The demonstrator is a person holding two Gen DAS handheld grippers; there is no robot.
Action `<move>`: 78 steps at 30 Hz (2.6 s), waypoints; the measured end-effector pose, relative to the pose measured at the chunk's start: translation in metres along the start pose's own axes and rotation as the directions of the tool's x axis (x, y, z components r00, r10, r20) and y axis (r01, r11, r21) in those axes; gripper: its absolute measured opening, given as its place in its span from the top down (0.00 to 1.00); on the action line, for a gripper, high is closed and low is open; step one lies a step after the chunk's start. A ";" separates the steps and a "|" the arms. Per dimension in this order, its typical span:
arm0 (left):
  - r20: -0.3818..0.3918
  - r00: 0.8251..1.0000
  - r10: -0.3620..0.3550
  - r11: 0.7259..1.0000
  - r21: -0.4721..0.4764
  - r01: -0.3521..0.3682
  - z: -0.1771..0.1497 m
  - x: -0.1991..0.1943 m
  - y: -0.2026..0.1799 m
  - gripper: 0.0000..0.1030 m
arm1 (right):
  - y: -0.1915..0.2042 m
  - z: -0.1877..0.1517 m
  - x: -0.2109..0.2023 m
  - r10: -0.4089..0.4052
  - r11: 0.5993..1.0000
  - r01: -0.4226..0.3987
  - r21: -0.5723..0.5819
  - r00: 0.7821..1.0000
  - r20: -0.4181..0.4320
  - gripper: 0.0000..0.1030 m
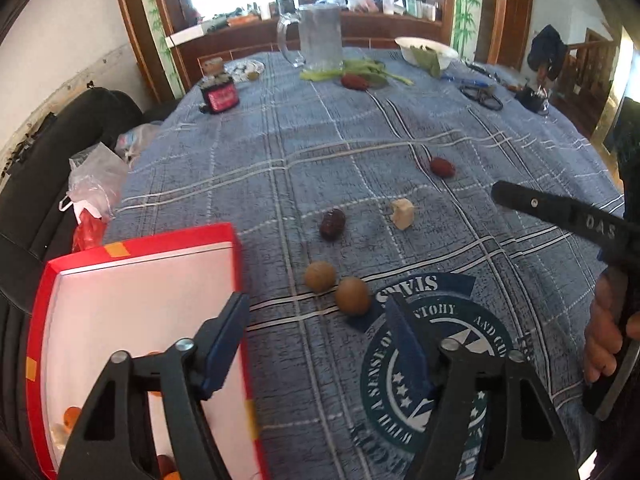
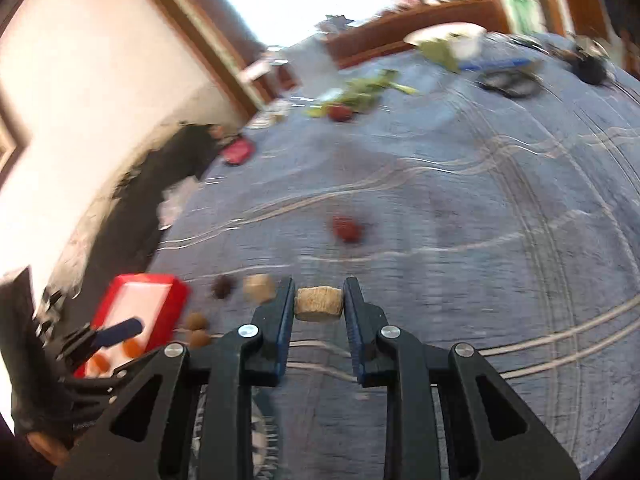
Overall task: Organize fruits
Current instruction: 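Grasp a beige cube with the right tool while the left tool grasps a round brown nut, then carry both items over the red tray and open both tools to release them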
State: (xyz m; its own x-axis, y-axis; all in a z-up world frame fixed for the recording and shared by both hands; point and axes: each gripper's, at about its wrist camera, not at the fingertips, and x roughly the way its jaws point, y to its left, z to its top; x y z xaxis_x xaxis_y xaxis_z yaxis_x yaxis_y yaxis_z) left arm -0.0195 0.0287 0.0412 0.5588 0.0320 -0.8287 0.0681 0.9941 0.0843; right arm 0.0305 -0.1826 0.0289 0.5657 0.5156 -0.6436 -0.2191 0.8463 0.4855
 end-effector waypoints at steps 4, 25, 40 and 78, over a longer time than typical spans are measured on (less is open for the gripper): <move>-0.038 0.999 -0.017 1.000 0.001 0.017 0.000 0.014 -0.010 0.52 | -0.011 0.006 -0.001 -0.025 0.999 0.024 0.036 0.999 0.028 0.74; 0.059 0.998 0.004 0.997 -0.077 0.000 -0.008 -0.023 0.012 0.79 | -0.018 0.003 0.003 -0.059 0.997 0.058 0.043 0.998 0.031 0.74; 0.105 0.964 0.243 0.952 -0.215 -0.216 -0.073 -0.081 0.114 0.79 | 0.078 -0.020 -0.003 0.048 0.994 -0.044 -0.103 0.998 0.043 0.74; 0.035 0.935 0.354 0.910 -0.244 -0.335 -0.098 -0.056 0.154 0.78 | 0.222 -0.111 0.065 0.188 0.932 -0.246 -0.266 0.956 -0.226 0.74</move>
State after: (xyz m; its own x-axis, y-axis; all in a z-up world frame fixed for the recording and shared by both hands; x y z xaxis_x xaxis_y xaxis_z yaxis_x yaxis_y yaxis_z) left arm -0.1217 0.1907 0.0463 0.5753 0.3780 -0.7254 -0.3272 0.9191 0.2195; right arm -0.0698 0.0535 0.0293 0.3201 0.6820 -0.6576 -0.5547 0.6976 0.4535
